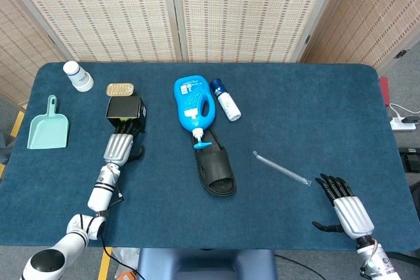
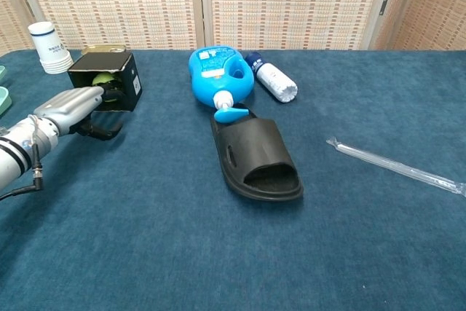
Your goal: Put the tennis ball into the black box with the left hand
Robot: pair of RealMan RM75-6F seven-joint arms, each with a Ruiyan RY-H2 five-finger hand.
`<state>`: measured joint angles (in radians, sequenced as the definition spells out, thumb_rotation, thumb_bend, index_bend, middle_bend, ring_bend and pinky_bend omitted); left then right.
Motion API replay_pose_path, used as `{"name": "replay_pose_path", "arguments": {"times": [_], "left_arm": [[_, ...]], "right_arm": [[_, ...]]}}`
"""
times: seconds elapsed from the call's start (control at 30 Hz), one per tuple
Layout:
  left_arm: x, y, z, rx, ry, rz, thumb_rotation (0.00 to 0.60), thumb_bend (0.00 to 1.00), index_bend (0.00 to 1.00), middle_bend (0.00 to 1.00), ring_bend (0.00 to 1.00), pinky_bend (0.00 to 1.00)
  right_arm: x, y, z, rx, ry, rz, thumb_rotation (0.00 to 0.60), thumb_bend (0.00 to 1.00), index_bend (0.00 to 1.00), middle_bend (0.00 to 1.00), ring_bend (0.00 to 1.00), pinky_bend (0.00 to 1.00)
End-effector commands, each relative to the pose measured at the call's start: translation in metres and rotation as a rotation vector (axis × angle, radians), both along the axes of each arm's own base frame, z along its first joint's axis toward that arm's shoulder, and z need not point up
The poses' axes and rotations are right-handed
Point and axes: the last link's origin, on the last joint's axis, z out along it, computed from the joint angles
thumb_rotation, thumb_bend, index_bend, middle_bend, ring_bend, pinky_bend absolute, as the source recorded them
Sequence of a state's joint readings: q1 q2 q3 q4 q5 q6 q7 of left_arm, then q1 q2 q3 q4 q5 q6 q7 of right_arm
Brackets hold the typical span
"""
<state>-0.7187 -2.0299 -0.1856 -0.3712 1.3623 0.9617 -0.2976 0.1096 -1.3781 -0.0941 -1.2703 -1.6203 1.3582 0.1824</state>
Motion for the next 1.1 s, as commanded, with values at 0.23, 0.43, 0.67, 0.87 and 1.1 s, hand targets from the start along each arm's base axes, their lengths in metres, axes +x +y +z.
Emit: {"name": "replay_pose_path", "arguments": {"times": [0.23, 0.43, 0.67, 0.87, 1.1], "left_arm": [[-0.012, -0.001, 0.004, 0.002, 0.029, 0.04, 0.395, 0.45, 0.27, 0.0, 0.0, 0.0], [-0.025, -0.008, 0.009, 0.012, 0.037, 0.061, 0.393, 0.45, 0.27, 0.0, 0.0, 0.0], [-0.052, -0.044, 0.02, 0.036, 0.011, 0.057, 0.396, 0.45, 0.28, 0.0, 0.0, 0.0], [-0.062, -0.11, 0.047, 0.171, -0.085, -0.018, 0.474, 0.45, 0.43, 0.13, 0.15, 0.12], [-0.062, -0.203, 0.078, 0.317, -0.2, -0.096, 0.6, 0.59, 0.99, 0.99, 1.0, 0.99]], "right_arm": [[0.001, 0.001, 0.0, 0.005, 0.001, 0.007, 0.6, 0.0, 0.0, 0.0, 0.0, 0.0], [0.001, 0.001, -0.001, 0.01, 0.003, 0.013, 0.6, 0.0, 0.0, 0.0, 0.0, 0.0], [0.003, 0.003, 0.0, 0.012, -0.005, 0.028, 0.6, 0.0, 0.0, 0.0, 0.0, 0.0], [0.005, 0.011, 0.004, 0.007, -0.024, 0.056, 0.6, 0.0, 0.0, 0.0, 0.0, 0.0], [0.003, 0.011, 0.003, 0.006, -0.025, 0.04, 0.6, 0.0, 0.0, 0.0, 0.0, 0.0]]}}
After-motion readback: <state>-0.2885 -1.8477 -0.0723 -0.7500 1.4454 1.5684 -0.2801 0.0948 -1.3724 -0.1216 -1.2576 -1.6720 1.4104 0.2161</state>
